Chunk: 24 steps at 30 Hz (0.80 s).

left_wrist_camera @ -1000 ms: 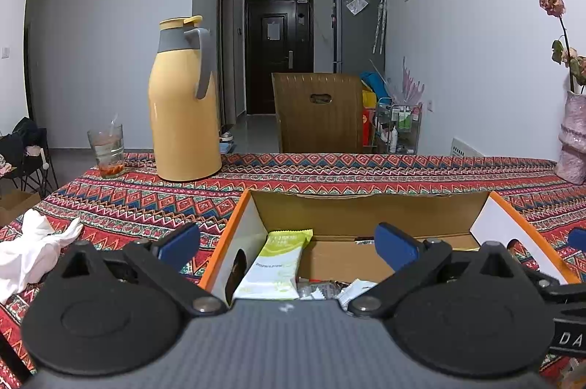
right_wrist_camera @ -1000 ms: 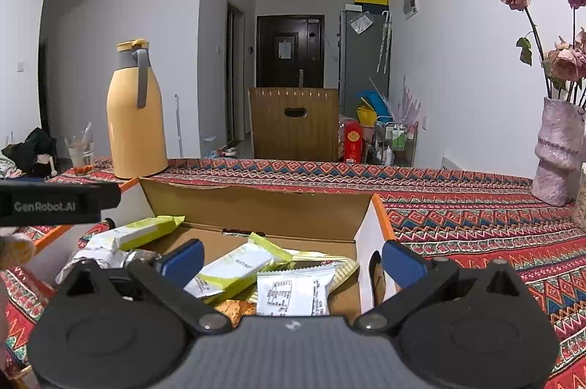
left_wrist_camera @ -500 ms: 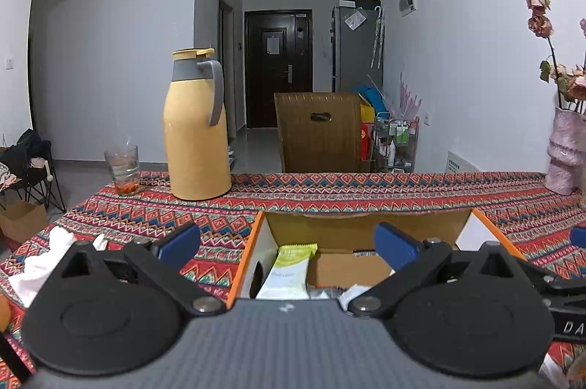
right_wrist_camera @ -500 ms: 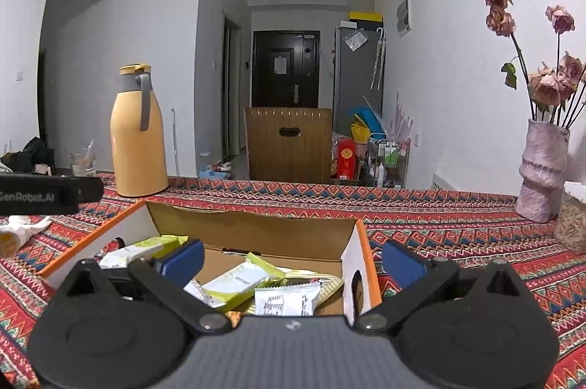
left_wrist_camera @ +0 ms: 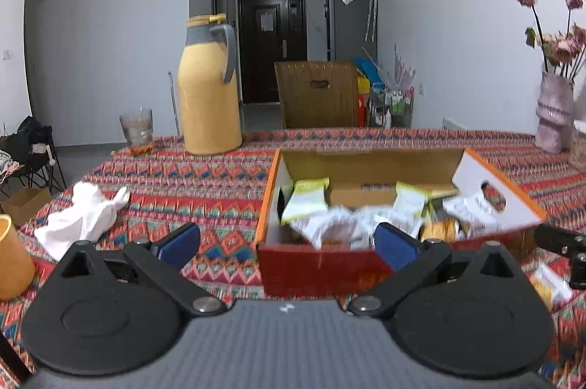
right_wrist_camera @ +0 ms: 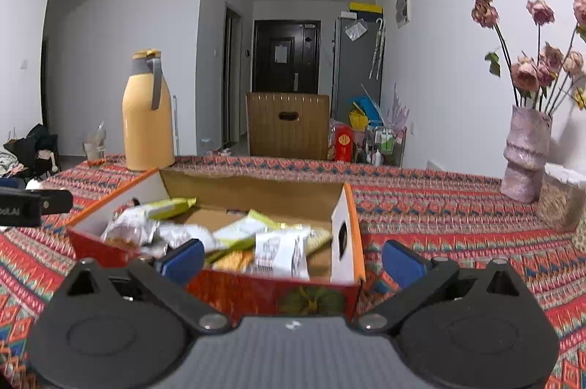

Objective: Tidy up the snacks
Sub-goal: 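Withdraw both open tools from the box toward the snack pile, then move the open right tool toward the yellow cracker packet in the pile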

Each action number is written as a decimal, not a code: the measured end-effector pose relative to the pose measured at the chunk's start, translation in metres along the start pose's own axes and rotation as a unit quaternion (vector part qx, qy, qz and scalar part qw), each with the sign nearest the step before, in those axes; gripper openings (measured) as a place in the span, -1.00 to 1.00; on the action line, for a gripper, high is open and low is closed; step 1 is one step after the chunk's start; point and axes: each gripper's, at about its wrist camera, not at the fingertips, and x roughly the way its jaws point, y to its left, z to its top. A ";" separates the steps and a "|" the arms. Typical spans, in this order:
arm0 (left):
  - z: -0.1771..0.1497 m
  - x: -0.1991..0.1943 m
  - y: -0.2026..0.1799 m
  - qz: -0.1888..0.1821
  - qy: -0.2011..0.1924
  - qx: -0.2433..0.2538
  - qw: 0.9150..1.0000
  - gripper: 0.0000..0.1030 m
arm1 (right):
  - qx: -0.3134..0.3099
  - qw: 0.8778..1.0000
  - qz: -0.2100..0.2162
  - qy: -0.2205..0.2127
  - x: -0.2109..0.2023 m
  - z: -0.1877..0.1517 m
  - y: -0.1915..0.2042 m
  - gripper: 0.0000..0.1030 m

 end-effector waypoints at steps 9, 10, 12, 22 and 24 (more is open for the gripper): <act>-0.039 0.005 0.008 0.003 0.017 -0.001 1.000 1.00 | 0.007 0.999 0.001 0.034 -0.014 -0.035 -0.003 1.00; -0.043 0.005 0.007 0.005 0.015 0.000 1.000 1.00 | 0.008 0.999 -0.004 0.036 -0.014 -0.037 -0.003 1.00; -0.046 0.006 0.007 0.003 0.010 -0.001 1.000 1.00 | 0.009 0.999 -0.011 0.037 -0.016 -0.041 -0.004 1.00; -0.055 0.004 -0.002 -0.008 -0.013 0.020 1.000 1.00 | 0.034 0.997 -0.020 0.064 -0.011 -0.052 -0.008 1.00; -0.055 0.004 -0.002 -0.010 -0.013 0.019 1.000 1.00 | 0.039 0.996 -0.025 0.070 -0.008 -0.052 -0.008 1.00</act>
